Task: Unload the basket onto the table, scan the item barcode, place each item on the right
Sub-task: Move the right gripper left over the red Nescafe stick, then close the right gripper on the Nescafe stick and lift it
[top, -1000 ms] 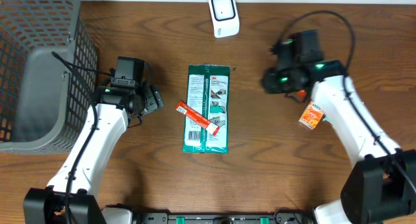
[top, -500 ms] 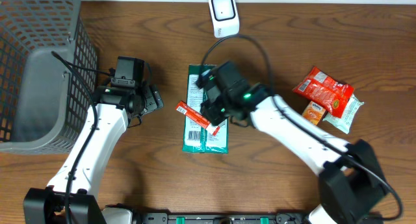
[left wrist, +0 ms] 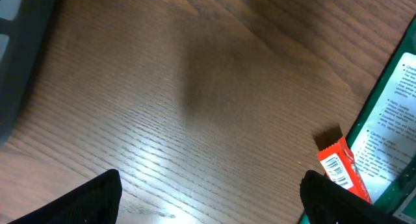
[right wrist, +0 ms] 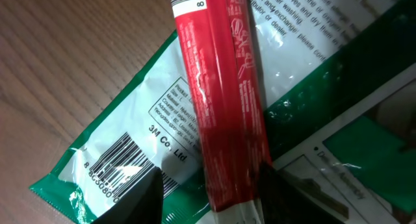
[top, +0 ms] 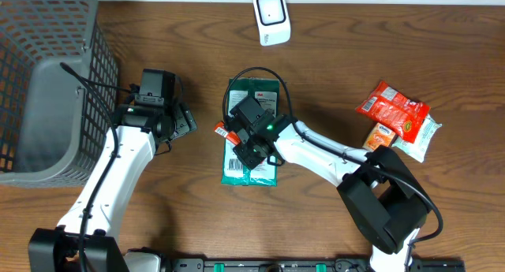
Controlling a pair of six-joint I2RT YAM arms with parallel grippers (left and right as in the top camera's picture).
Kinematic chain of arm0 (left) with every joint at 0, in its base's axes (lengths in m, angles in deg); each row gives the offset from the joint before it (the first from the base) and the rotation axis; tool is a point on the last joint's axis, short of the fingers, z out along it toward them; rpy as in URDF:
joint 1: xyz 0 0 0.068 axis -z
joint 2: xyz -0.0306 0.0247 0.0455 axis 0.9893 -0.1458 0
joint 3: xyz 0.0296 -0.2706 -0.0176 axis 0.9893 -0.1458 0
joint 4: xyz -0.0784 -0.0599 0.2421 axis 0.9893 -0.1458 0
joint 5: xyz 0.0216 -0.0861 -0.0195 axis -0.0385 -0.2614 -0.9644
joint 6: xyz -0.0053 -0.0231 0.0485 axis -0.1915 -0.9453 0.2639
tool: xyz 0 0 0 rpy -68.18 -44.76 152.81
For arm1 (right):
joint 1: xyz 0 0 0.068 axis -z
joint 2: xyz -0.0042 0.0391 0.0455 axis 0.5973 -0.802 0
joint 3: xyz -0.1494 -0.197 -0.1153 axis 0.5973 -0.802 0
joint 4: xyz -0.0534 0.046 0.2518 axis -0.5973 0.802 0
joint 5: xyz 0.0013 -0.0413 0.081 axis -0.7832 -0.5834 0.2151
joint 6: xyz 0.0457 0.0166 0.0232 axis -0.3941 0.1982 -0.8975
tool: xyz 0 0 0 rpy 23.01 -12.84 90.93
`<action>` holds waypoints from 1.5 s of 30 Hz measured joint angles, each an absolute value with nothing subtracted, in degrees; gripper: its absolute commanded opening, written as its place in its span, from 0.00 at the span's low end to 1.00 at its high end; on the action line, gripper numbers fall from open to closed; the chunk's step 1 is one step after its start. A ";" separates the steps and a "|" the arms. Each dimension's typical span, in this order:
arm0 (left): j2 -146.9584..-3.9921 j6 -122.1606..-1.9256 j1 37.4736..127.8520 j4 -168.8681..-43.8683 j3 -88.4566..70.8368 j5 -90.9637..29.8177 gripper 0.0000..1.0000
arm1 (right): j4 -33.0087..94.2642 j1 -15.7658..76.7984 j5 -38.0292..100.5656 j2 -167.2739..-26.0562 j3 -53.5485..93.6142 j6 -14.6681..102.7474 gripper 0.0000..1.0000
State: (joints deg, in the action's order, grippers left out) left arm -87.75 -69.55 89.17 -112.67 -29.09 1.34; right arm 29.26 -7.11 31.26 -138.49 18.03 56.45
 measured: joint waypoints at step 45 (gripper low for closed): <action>-87.75 -69.55 89.17 -112.67 -29.09 1.53 0.89 | 28.50 -6.96 27.59 -139.12 18.10 57.74 0.01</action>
